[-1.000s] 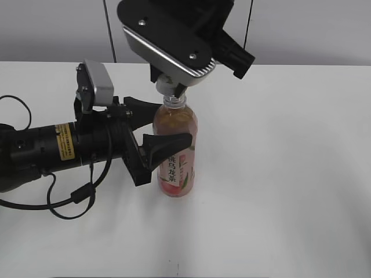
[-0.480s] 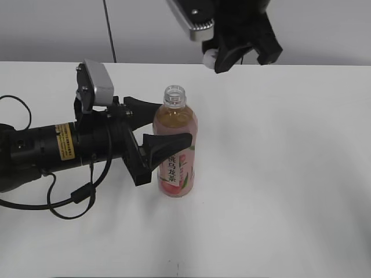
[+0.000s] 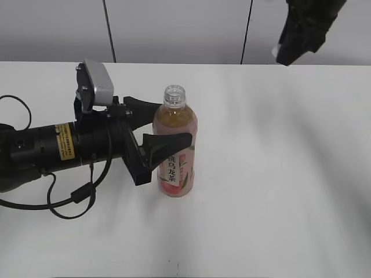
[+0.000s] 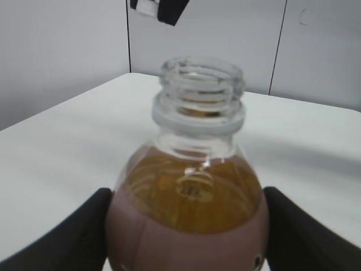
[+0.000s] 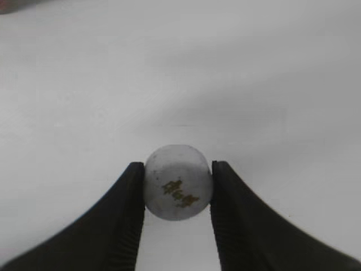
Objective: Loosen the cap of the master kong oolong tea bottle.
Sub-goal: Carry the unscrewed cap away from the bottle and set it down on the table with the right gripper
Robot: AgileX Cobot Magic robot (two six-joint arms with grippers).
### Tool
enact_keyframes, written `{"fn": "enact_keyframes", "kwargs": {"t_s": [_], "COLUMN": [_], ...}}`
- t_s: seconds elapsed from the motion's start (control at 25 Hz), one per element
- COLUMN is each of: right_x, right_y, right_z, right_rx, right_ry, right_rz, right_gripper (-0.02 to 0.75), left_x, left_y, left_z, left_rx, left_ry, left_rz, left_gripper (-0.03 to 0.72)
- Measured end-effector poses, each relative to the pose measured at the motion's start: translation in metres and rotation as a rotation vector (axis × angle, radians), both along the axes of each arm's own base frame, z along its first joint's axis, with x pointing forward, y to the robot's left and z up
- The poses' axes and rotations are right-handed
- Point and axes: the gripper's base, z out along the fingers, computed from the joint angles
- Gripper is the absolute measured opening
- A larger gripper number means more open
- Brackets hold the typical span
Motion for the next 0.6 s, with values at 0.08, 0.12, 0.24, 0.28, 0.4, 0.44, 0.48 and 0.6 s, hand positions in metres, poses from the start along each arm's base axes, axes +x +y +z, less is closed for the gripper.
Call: {"fn": "enact_keyframes", "kwargs": {"t_s": [0.08,0.12,0.24,0.28,0.4,0.44,0.48,0.6], "right_x": [0.005,0.006,0.005,0.002,-0.006,-0.009,-0.011,-0.013], "right_y": [-0.011,-0.017,-0.027,-0.029,-0.031,-0.031,-0.031,-0.033], "right_z": [-0.013,-0.022,-0.048,-0.058,-0.083,-0.090,-0.097,-0.115], "right_rx": [-0.036,-0.065,-0.101,-0.106,-0.104,-0.107,-0.106,-0.113], "right_ry": [0.040,0.064,0.147,0.184,0.283,0.310,0.327,0.363], "right_rz": [-0.089,-0.141,-0.214,-0.228,-0.273,-0.287,-0.302,-0.355], "right_gripper": [0.277,0.277,0.277,0.277,0.276,0.276,0.276,0.276], "left_x": [0.000,0.000,0.000,0.001,0.001,0.001,0.001,0.002], "left_y": [0.000,0.000,0.000,0.000,0.000,0.000,0.000,0.001], "left_z": [0.000,0.000,0.000,0.000,0.000,0.000,0.000,0.000], "left_rx": [0.000,0.000,-0.002,-0.002,-0.003,-0.003,-0.003,-0.004], "left_ry": [0.000,0.000,0.001,0.002,0.005,0.005,0.006,0.010], "left_rz": [0.000,0.000,0.004,0.006,0.010,0.011,0.012,0.028], "left_gripper": [0.473,0.473,0.473,0.473,0.473,0.473,0.473,0.473]}}
